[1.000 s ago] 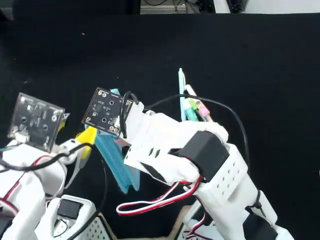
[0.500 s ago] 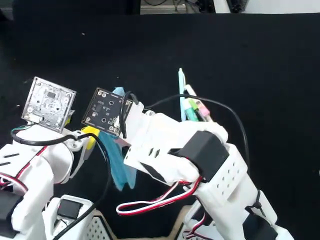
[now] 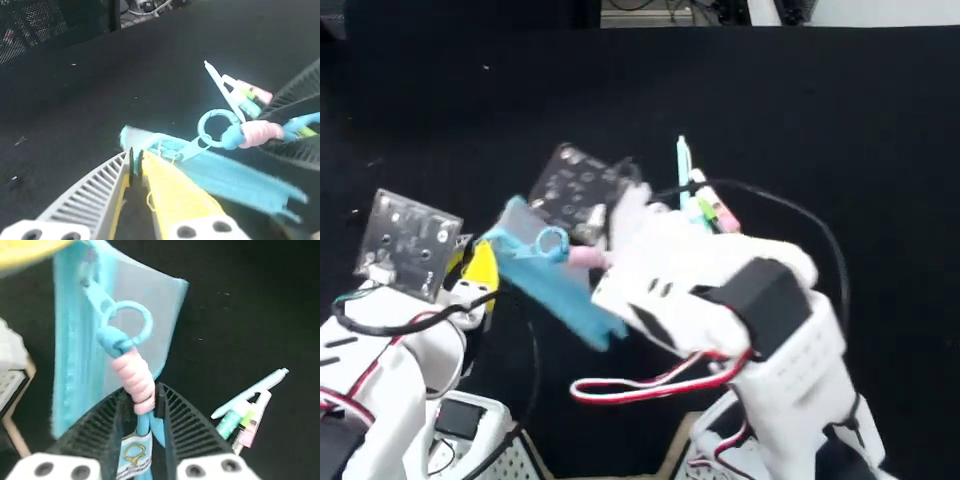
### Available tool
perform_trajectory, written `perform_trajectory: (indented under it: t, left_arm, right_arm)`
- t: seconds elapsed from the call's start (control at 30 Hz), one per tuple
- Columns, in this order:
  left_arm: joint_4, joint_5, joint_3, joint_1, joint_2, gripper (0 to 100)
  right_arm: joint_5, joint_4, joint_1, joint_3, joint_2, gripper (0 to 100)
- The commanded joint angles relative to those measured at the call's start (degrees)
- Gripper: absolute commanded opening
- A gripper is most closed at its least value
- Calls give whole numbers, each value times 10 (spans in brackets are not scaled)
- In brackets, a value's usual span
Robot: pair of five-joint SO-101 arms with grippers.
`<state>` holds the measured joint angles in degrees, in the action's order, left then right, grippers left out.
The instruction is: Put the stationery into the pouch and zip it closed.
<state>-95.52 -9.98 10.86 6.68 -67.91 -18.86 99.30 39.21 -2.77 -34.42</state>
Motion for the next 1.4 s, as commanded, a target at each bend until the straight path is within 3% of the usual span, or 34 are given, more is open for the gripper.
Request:
perform_trajectory:
  t: [0.0,0.27,0.43,0.97,1.13,1.37]
  left_arm:
    - [36,40,30,3,-30,29]
    - [39,36,67,0,-40,37]
    - [38,39,56,0,-40,167]
    - [64,39,47,0,82,169]
    - [29,35,-28,0,88,170]
    - [-16,36,-42,-1,168,170]
  right_arm:
    - [4,3,-53,-7,-35,11]
    - [4,-13,-62,-4,-38,11]
    - [4,-31,-60,-2,-36,11]
    - [4,-9,-59,-1,-40,11]
    - [1,-9,-59,-1,-38,11]
    - [1,-9,-61,-1,-41,11]
